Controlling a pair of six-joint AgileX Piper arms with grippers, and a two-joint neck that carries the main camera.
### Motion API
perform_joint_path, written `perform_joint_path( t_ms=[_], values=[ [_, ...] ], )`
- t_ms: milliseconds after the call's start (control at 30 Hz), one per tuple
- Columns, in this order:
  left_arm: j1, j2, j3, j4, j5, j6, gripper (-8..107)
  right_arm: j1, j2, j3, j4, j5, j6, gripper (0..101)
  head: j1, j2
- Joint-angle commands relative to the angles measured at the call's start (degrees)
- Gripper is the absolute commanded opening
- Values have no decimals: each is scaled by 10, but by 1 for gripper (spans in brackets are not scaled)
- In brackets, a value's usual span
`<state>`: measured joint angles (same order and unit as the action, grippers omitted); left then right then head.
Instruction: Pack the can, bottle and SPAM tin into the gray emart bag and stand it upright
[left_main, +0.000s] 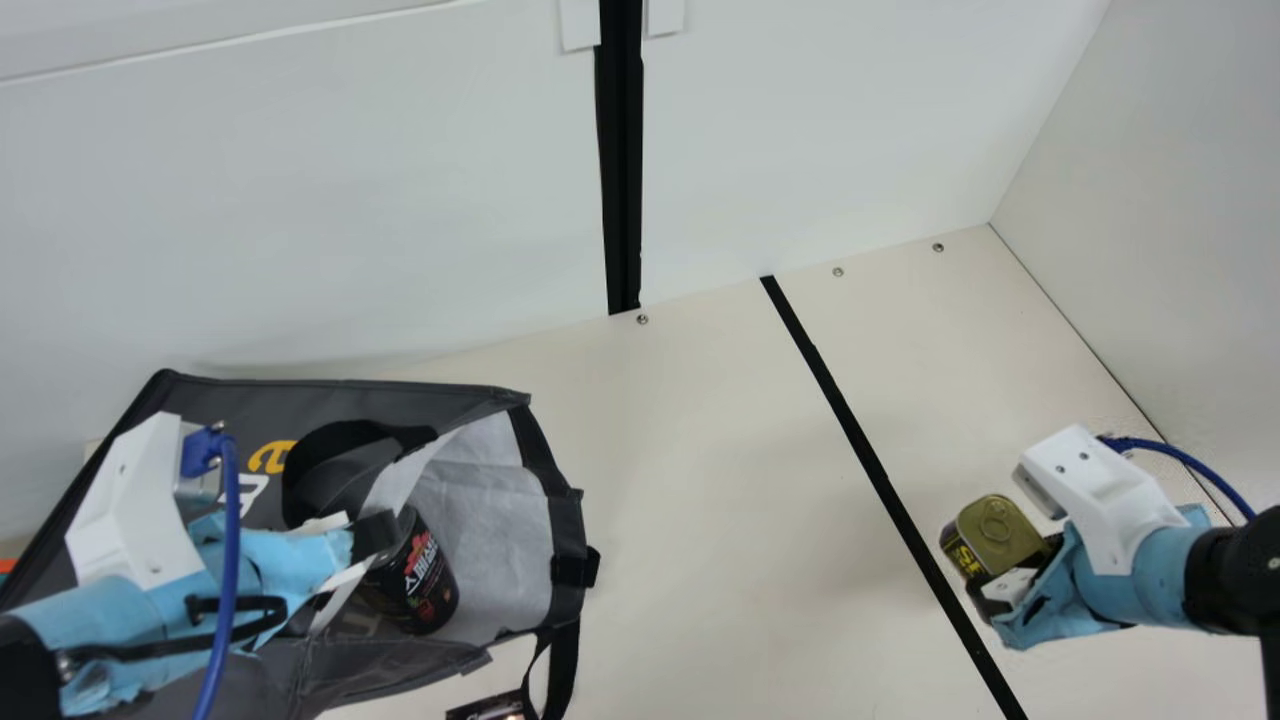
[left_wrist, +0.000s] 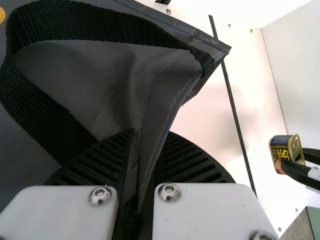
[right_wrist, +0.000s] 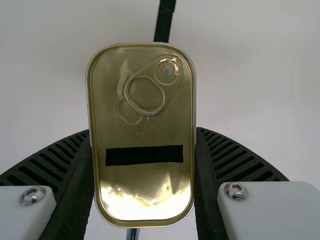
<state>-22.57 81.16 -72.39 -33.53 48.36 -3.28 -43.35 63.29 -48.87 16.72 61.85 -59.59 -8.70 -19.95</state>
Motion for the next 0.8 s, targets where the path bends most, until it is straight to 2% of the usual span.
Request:
perform_joint_path(
  t_ms=[0,400,767],
  values=[
    [0,0,0,0,0,0,-8,35,-16,4,-9,-1,27,0,-13,0],
    [0,0,0,0,0,0,-8,196,-64,29,-65,-8,160,0,-13,0],
    [0,0,0,0,0,0,-8,333,-74,21,-100,-3,246,0,-13,0]
  ],
)
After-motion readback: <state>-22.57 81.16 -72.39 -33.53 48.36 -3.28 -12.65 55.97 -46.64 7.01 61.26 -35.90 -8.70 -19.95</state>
